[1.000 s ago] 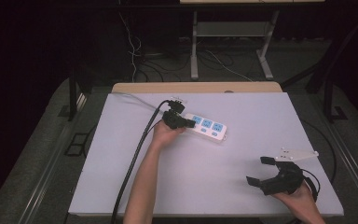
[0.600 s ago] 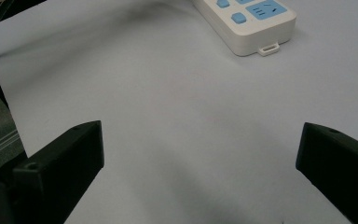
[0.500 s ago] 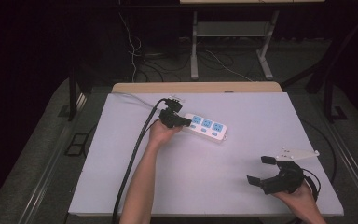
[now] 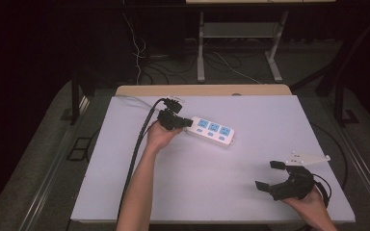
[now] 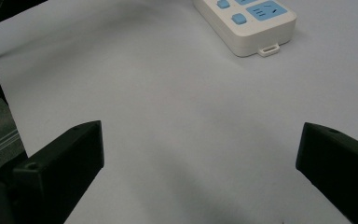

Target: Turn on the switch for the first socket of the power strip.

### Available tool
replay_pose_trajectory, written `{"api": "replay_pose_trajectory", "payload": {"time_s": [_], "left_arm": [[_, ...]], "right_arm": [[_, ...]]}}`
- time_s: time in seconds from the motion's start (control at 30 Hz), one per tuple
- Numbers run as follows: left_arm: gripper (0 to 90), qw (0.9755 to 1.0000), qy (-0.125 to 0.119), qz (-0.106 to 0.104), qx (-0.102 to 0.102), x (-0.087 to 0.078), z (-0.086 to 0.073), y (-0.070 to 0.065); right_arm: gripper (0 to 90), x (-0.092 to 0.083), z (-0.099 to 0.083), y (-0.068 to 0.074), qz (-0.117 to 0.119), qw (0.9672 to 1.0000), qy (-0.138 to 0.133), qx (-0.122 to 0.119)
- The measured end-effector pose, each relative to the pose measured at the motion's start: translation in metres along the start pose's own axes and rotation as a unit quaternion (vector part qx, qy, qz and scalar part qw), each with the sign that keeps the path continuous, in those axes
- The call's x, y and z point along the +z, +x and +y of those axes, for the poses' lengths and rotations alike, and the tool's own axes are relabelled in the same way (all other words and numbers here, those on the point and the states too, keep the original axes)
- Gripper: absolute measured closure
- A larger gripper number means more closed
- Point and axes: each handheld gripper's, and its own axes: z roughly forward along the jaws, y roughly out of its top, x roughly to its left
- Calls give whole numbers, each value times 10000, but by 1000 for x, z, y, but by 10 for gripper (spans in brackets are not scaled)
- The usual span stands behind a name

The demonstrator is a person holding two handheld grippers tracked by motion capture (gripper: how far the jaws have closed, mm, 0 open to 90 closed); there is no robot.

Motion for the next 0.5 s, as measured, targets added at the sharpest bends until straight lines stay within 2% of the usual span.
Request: {"api": "replay_pose_trajectory", "payload": {"time_s": [0.33, 0.5], "left_arm": [[891, 9998, -120, 131, 82, -32, -5, -2], [889, 9996, -223, 160, 54, -48, -10, -4]], "right_arm": [[4, 1, 0, 1, 7, 10000, 11, -23], [5, 1, 1, 1, 11, 10000, 1, -26]]}}
